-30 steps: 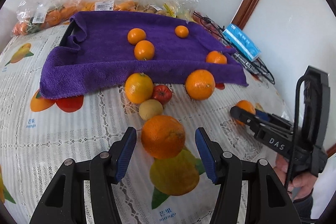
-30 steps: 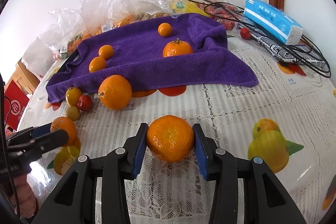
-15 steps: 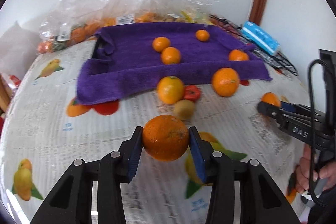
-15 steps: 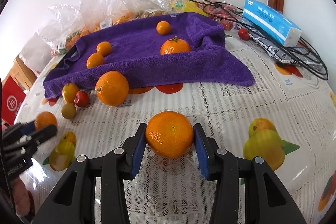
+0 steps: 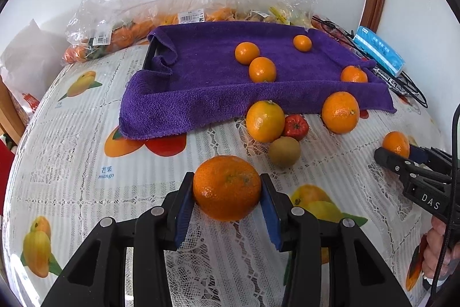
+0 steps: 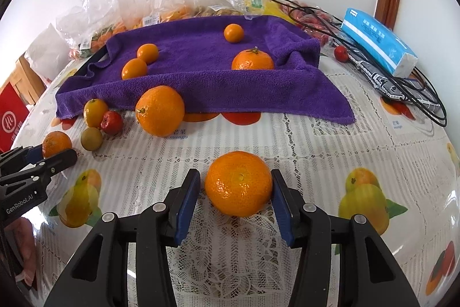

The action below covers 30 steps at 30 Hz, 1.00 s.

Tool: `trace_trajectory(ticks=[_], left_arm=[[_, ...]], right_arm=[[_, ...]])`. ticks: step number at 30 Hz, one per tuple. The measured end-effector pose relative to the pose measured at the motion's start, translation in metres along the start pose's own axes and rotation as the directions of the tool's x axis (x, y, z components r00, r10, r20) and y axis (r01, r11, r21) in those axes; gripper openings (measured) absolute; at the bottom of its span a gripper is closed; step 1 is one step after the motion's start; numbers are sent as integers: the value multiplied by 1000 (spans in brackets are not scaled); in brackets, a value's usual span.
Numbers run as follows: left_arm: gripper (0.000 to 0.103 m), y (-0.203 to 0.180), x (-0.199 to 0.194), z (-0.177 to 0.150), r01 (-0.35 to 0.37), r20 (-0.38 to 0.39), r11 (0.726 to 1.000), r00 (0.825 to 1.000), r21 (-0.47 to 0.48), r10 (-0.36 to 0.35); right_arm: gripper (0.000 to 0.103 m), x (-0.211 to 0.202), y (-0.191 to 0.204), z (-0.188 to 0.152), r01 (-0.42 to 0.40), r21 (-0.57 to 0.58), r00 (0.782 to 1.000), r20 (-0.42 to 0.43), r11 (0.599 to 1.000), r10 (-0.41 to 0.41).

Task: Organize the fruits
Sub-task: 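Carry the held mandarin and orange up over the purple towel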

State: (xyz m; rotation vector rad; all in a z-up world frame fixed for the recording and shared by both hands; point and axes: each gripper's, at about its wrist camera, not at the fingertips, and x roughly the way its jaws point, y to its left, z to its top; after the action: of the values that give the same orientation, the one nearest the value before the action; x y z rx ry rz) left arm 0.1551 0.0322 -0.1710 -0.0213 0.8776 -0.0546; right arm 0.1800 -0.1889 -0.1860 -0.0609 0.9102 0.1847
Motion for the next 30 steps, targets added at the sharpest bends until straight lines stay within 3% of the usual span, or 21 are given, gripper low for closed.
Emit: trace_trajectory(ticks=[10, 13, 18, 23, 30], left_arm=[[41, 1, -2, 0, 18, 6, 1000, 1000, -16, -18], [41, 2, -4, 0, 22, 8, 999, 1000, -24, -22], [41, 5, -18, 3, 44, 34, 998, 999, -50, -43], [41, 5, -34, 15, 57, 76, 997, 996, -60, -52], [41, 12, -36, 47, 57, 118, 993, 992, -100, -46]], right_arm=[[50, -1, -2, 0, -15, 9, 1000, 3, 1000, 15], [42, -3, -5, 0, -27, 29, 1000, 10, 999, 27], [42, -8, -6, 2, -65, 41, 998, 1, 997, 65], [42, -27, 0, 9, -64, 11, 997, 46, 998, 63], [42, -43, 0, 44, -54, 7, 991, 121, 999, 53]])
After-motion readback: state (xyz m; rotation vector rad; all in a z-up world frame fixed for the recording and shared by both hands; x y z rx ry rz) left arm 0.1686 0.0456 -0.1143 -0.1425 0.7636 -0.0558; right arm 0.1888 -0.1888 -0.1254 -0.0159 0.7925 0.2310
